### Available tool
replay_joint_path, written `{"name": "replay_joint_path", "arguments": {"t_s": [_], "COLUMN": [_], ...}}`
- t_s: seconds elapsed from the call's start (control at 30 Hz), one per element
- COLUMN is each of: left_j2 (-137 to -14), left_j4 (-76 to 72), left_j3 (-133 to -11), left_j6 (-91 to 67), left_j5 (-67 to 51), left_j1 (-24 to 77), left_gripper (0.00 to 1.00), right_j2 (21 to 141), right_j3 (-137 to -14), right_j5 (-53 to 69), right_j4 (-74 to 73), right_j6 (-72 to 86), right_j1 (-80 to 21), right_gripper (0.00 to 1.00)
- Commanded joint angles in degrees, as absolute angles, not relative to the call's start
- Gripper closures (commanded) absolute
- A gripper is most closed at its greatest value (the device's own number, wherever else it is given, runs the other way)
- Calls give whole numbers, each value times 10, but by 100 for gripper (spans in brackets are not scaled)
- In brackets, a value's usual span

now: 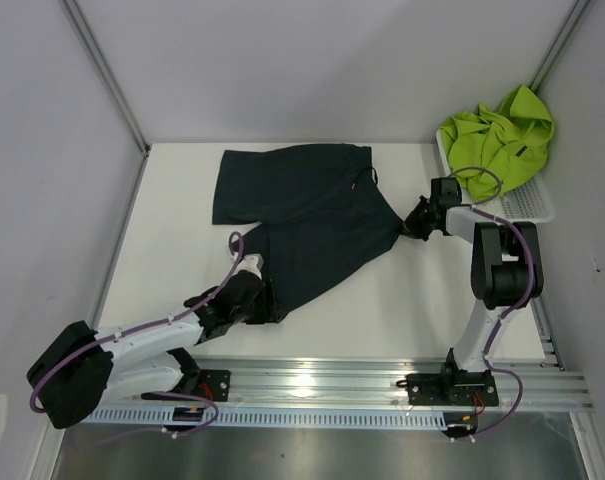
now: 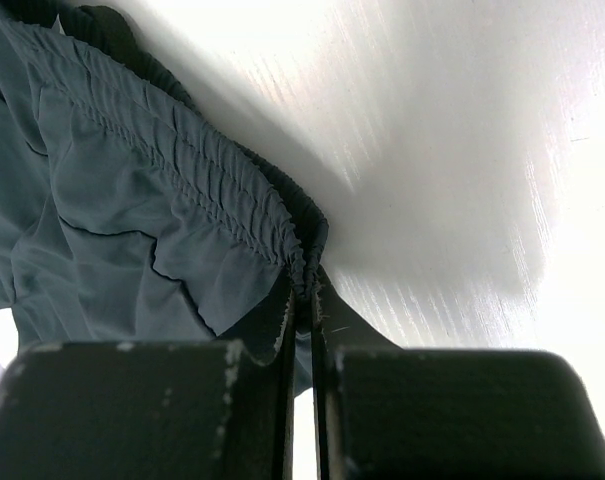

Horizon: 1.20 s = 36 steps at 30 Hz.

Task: Fold and stack the shorts
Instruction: Fold the shorts

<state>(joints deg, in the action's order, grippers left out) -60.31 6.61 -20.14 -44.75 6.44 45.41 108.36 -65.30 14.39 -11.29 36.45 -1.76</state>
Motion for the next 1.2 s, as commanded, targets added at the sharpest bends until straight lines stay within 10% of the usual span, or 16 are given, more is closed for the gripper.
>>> {"name": "replay_joint_path", "arguments": {"t_s": [0.0,0.13,0.77,0.8,0.83,0.87,1.17], "left_j2": [-629,-643,-297,-298,-308,-315,-259], "left_j4": [60,63,160,161,174,184,175], "left_j3": [-220,-227,-253,-251,-250,-250,-180], "left_j6": [-445,-446,-302,-301,-306,-311,-361], "left_j5": [82,95,187,178,165,163,106], "left_j1": [461,460,461,461,461,461,461], "left_gripper": [43,100,100,96,60,48,33], "right_j2": [1085,1084,1099,1099,1100,1100,1107], "right_j3": [-677,-679,-710,-710,-712,-714,-718], "right_j5": [136,137,141,141,142,142,144], "right_j4": [-111,-113,-147,-149,-149,-150,-155], "right_j6": [364,365,371,370,370,368,368], "right_j1": [-16,-16,13,13,13,13,13], "right_gripper": [100,100,100,100,100,100,100]}}
